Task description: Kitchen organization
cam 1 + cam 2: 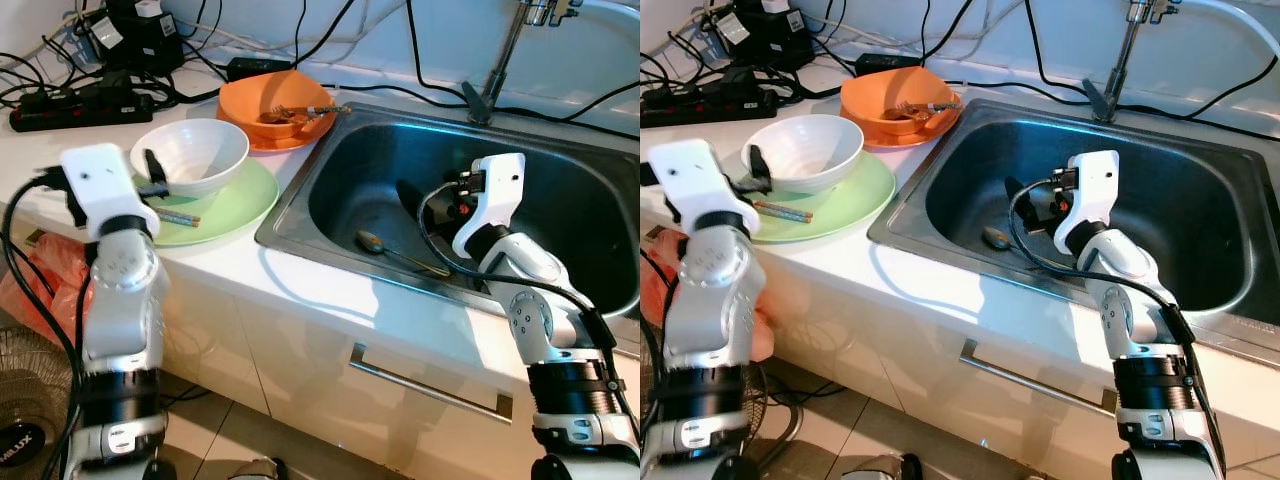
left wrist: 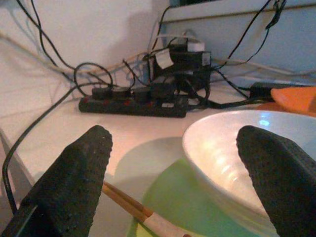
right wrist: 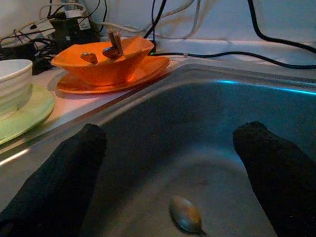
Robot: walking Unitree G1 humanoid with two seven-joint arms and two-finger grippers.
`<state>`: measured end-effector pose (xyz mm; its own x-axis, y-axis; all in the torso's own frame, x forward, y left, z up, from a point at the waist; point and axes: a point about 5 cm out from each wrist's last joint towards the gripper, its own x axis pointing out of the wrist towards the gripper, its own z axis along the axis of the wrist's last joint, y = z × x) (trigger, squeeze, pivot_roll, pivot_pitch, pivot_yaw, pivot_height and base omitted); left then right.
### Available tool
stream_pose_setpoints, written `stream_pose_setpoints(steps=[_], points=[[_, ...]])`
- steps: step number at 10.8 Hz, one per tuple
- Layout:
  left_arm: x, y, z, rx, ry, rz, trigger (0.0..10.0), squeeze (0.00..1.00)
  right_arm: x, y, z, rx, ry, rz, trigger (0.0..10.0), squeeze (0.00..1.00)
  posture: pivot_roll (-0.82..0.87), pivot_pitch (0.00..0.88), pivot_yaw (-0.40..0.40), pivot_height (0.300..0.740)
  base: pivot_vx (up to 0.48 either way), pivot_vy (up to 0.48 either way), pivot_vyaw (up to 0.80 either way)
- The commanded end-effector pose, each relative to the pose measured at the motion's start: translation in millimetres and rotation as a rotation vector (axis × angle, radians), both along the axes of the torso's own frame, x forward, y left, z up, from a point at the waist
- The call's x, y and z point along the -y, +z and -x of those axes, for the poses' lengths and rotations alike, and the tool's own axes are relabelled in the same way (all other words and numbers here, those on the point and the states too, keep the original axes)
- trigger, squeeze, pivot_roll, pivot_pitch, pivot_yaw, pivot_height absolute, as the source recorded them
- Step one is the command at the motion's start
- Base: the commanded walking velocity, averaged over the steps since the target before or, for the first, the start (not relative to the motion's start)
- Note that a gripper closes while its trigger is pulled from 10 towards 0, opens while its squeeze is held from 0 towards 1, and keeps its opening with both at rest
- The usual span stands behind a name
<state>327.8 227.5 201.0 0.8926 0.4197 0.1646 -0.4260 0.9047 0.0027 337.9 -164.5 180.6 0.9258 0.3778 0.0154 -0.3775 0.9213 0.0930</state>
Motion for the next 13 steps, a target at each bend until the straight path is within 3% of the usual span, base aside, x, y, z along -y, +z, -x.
stream_pose_setpoints(steps=[1, 2, 4, 6, 8, 9, 10, 13], points=[[-2.7, -5, -2.9, -0.038, 0.028, 0.043, 10.0, 0.00, -3.3, 4, 3.2, 0.017, 0.030, -0.018, 10.0, 1.00, 0.04, 0.058, 0.034, 0.740, 0.000, 0.000, 0.00], [-4.7, -7, -5.2, -0.053, 0.036, 0.068, 10.0, 0.00, -7.2, 9, 7.3, 0.041, 0.080, -0.042, 10.0, 1.00, 0.04, 0.069, 0.039, 0.740, 0.000, 0.000, 0.00], [0.0, 9, -7.8, 0.022, -0.004, -0.013, 10.0, 0.00, -2.5, 19, 9.7, 0.087, 0.080, -0.077, 10.0, 1.00, 0.03, 0.075, 0.036, 0.740, 0.000, 0.000, 0.00], [25.5, 26, -7.4, 0.117, -0.114, -0.111, 10.0, 0.00, -7.5, 17, 11.1, 0.079, 0.083, -0.080, 10.0, 1.00, 0.03, 0.074, 0.038, 0.740, 0.000, 0.000, -0.32], [32.2, 32, -6.5, 0.161, -0.146, -0.159, 10.0, 0.00, -5.5, 18, 11.6, 0.080, 0.078, -0.078, 10.0, 1.00, 0.02, 0.071, 0.041, 0.740, 0.000, 0.000, -0.80], [43.4, 46, -4.6, 0.241, -0.191, -0.245, 10.0, 0.00, -2.0, 21, 11.1, 0.098, 0.062, -0.084, 10.0, 1.00, 0.02, 0.063, 0.041, 0.740, 0.000, 0.000, 0.00], [54.6, 50, -4.9, 0.262, -0.237, -0.278, 10.0, 0.00, -0.9, 22, 10.5, 0.103, 0.054, -0.082, 10.0, 1.00, 0.02, 0.059, 0.038, 0.740, 0.000, 0.000, 0.00], [87.8, 37, -7.4, 0.235, -0.405, -0.259, 10.0, 0.00, 0.0, 24, 7.9, 0.111, 0.029, -0.061, 10.0, 1.00, 0.01, 0.039, 0.032, 0.740, 0.000, 0.000, 0.00]])
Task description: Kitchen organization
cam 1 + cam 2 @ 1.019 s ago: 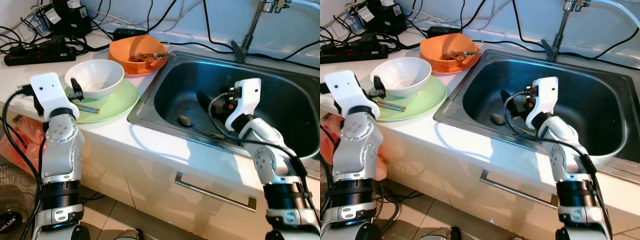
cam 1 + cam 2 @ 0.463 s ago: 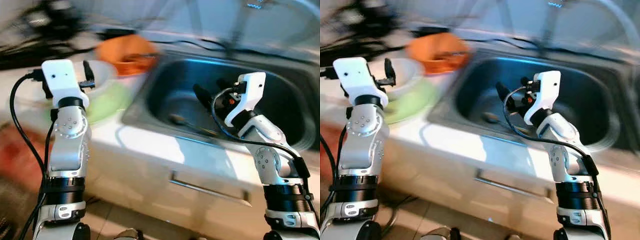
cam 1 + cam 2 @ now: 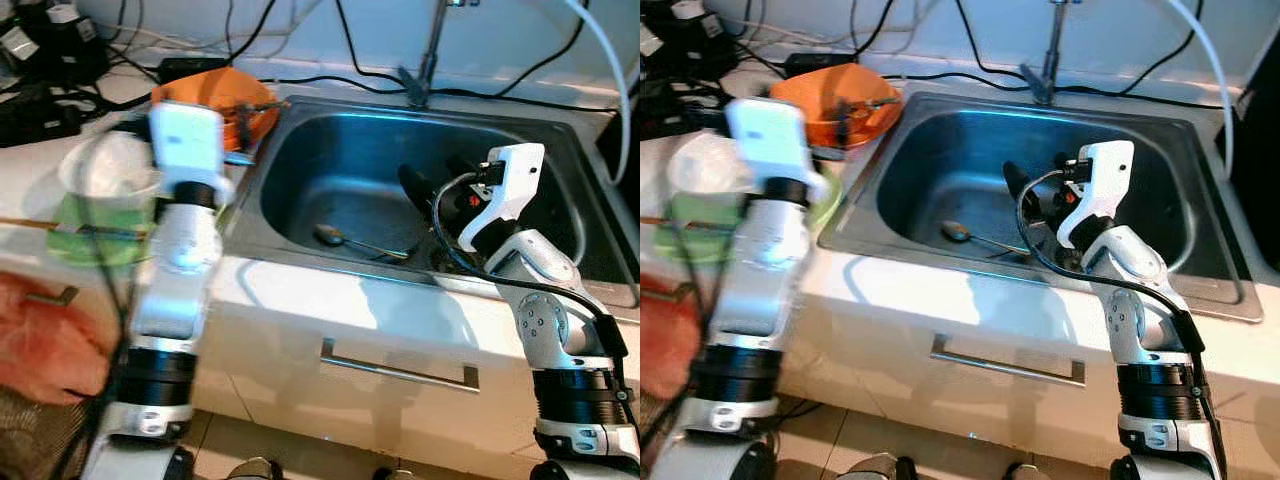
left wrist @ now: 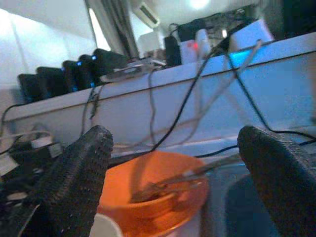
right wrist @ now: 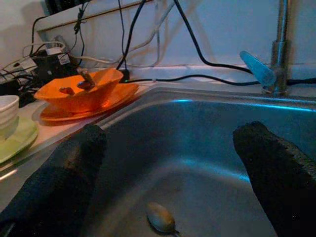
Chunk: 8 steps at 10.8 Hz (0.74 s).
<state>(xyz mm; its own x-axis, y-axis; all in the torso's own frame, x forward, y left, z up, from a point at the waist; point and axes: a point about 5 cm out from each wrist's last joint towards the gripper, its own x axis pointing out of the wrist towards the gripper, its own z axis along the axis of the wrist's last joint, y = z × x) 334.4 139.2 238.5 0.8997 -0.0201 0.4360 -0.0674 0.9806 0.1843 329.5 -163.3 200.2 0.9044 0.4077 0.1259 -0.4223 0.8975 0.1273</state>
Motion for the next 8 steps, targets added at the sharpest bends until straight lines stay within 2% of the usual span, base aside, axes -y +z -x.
stream_pose_setpoints(steps=[1, 2, 5, 6, 8], points=[[11.3, -3, -2.1, -0.027, -0.069, 0.005, 10.0, 0.00, 1.7, 5, -2.1, 0.022, -0.025, 0.008, 10.0, 1.00, 0.01, 0.032, 0.032, 0.740, 0.000, 0.000, 0.00], [27.3, -6, -4.2, -0.060, -0.128, 0.021, 10.0, 0.00, 1.3, 7, -3.7, 0.029, -0.040, 0.007, 10.0, 1.00, 0.01, 0.027, 0.031, 0.740, 0.000, 0.000, 0.00], [31.6, 1, -9.2, -0.059, -0.157, 0.040, 10.0, 0.00, 3.1, 9, -4.8, 0.031, -0.061, 0.002, 10.0, 1.00, 0.01, 0.027, 0.033, 0.740, 0.000, 0.000, 0.00], [30.0, 2, -11.7, -0.070, -0.145, 0.064, 10.0, 0.00, 3.9, 8, -4.7, 0.029, -0.072, -0.003, 10.0, 1.00, 0.01, 0.028, 0.034, 0.740, -0.379, 0.000, 0.00], [28.9, 0, -10.6, -0.081, -0.126, 0.053, 10.0, 0.00, 4.5, 8, -4.7, 0.029, -0.076, -0.002, 10.0, 1.00, 0.01, 0.030, 0.033, 0.740, -0.431, 0.000, 0.00]])
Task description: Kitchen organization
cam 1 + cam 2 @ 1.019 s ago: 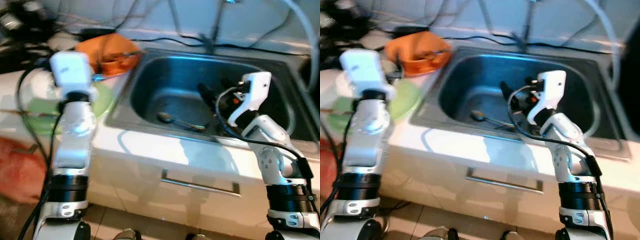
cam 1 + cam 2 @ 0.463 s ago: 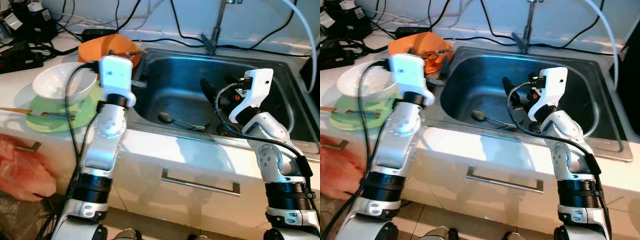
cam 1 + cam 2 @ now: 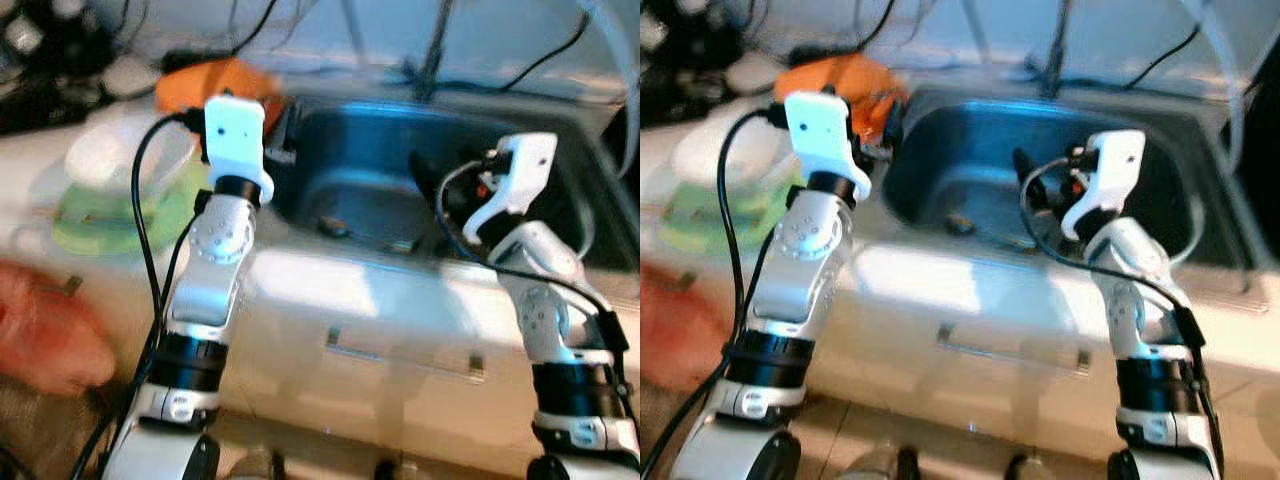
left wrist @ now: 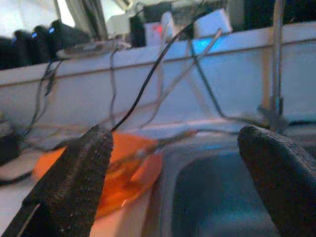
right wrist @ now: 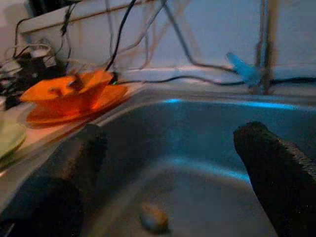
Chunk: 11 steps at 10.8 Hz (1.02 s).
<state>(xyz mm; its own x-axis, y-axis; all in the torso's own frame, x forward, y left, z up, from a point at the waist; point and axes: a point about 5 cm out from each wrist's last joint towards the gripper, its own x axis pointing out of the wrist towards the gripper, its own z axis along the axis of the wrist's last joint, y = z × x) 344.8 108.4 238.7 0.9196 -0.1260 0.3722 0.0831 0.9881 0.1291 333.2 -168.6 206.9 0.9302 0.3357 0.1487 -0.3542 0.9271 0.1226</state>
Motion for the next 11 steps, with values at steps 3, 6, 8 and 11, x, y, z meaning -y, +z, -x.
stream_pose_setpoints(steps=[3, 6, 8, 11], points=[[-3.3, 2, -1.1, 0.004, 0.012, 0.015, 10.0, 0.00, -0.5, 2, -1.9, 0.006, -0.002, 0.007, 10.0, 1.00, 0.00, 0.032, 0.033, 0.740, -0.454, 0.000, 0.00], [-19.9, 1, -4.9, -0.043, -0.011, 0.086, 10.0, 0.00, -0.3, 1, -0.5, 0.005, -0.008, 0.006, 10.0, 1.00, 0.00, 0.036, 0.035, 0.740, 0.115, 0.000, 0.00], [-18.8, 0, -4.9, -0.050, -0.034, 0.101, 10.0, 0.00, -0.8, 0, -0.2, 0.006, -0.005, 0.008, 10.0, 1.00, 0.00, 0.038, 0.036, 0.740, 0.364, 0.000, 0.00], [-18.2, -4, -3.6, -0.058, -0.034, 0.120, 10.0, 0.00, -1.4, 0, 0.4, 0.008, -0.006, 0.003, 10.0, 1.00, 0.00, 0.038, 0.038, 0.740, 0.000, 0.000, 0.00]])
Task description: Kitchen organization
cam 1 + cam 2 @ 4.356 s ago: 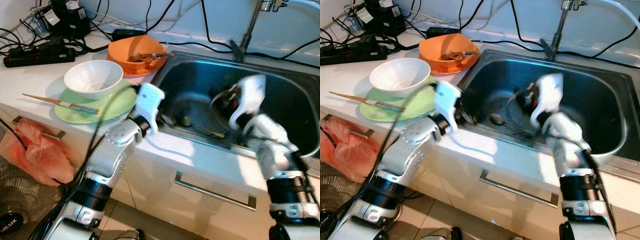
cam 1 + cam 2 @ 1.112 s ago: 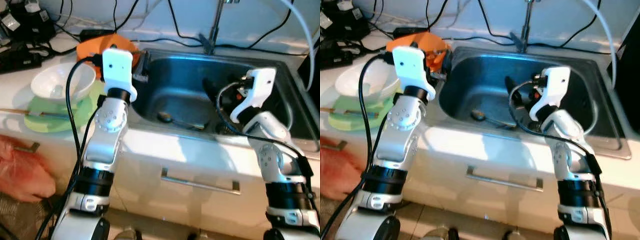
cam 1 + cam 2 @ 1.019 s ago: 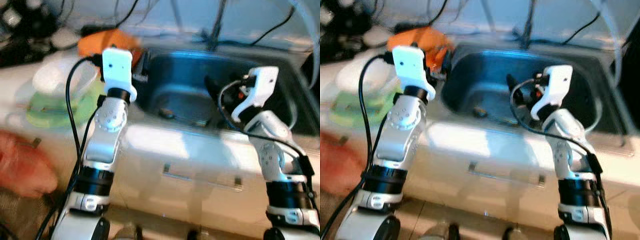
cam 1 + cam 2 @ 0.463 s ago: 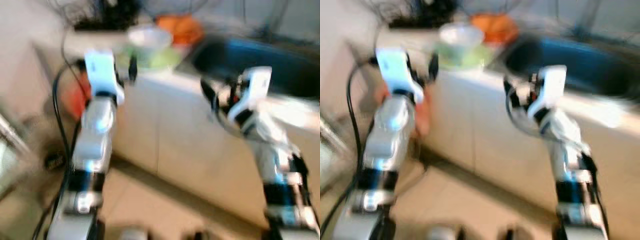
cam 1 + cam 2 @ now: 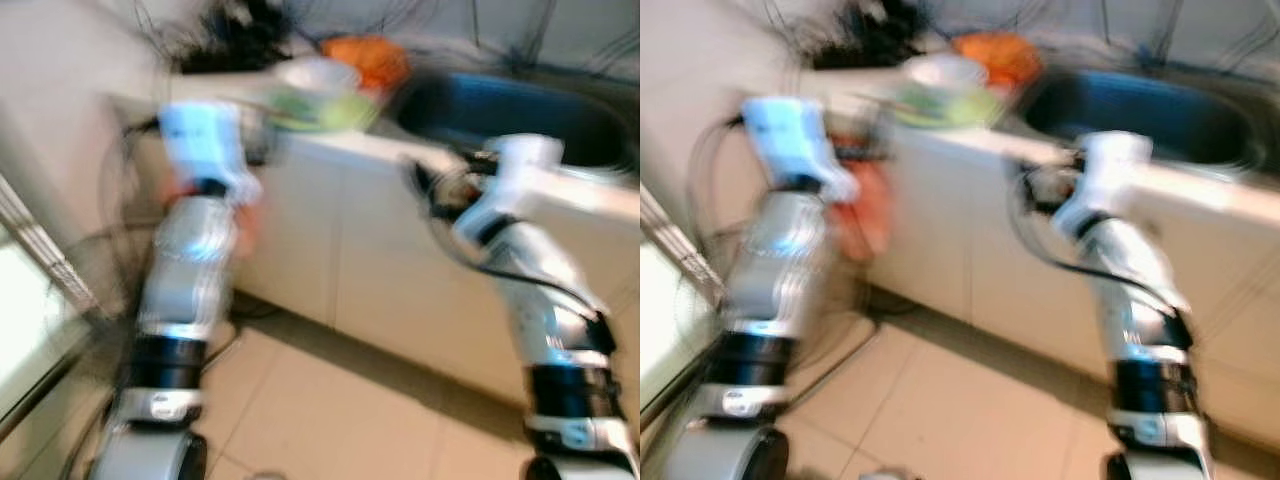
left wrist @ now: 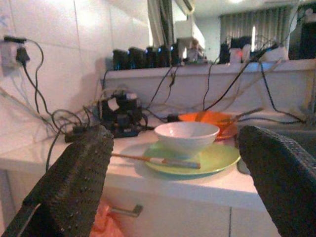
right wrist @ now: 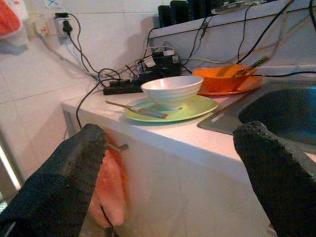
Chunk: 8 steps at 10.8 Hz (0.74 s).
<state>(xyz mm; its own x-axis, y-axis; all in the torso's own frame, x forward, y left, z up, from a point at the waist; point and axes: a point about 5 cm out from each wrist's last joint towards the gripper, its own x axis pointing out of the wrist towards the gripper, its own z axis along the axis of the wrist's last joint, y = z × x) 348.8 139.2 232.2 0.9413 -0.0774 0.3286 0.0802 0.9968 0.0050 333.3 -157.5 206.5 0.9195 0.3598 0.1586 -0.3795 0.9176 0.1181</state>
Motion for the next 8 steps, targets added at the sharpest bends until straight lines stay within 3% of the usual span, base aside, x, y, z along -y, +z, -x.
stream_pose_setpoints(steps=[1, 6, 8], points=[[10.7, 1.6, -0.4, 0.002, -0.039, 0.004, 10.0, 0.00, 9.6, 0.9, 0.2, -0.002, -0.033, 0.001, 10.0, 1.00, 0.00, 0.037, 0.038, 0.740, 0.000, 0.000, 0.00], [8.6, -2.0, -2.7, -0.023, -0.045, 0.033, 10.0, 0.00, 9.2, 3.9, -0.7, 0.009, -0.034, -0.003, 10.0, 1.00, 0.00, 0.036, 0.036, 0.740, 0.000, 0.000, -0.76], [6.9, -3.3, -4.4, -0.034, -0.039, 0.039, 10.0, 0.00, 10.7, 4.7, -0.6, 0.018, -0.044, -0.002, 10.0, 1.00, 0.00, 0.036, 0.037, 0.740, 0.000, 0.122, 0.00]])
